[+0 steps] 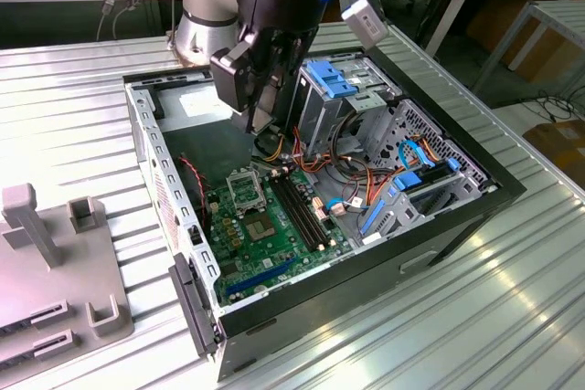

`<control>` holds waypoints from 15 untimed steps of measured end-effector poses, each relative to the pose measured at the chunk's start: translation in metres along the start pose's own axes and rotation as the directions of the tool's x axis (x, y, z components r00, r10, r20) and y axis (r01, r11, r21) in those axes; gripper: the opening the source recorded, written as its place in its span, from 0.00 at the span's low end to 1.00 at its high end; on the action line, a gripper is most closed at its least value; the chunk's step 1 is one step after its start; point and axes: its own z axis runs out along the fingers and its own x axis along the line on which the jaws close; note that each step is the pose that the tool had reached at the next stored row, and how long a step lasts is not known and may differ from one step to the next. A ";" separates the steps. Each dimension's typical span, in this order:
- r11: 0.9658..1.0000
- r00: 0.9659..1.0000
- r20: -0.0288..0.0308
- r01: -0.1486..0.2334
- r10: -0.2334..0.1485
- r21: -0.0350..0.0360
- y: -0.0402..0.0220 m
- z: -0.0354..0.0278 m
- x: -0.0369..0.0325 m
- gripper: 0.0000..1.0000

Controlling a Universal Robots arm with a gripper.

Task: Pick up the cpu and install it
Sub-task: 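Place the cpu into insertion slot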

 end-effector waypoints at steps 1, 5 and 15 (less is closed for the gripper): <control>1.000 1.000 0.000 0.005 -0.005 0.000 0.0000 0.0000 0.0000 0.47; 1.000 1.000 0.000 0.005 -0.005 0.000 -0.0001 0.0000 -0.0001 0.47; 0.992 0.992 0.003 -0.130 0.130 -0.007 -0.0001 0.0013 -0.0002 0.47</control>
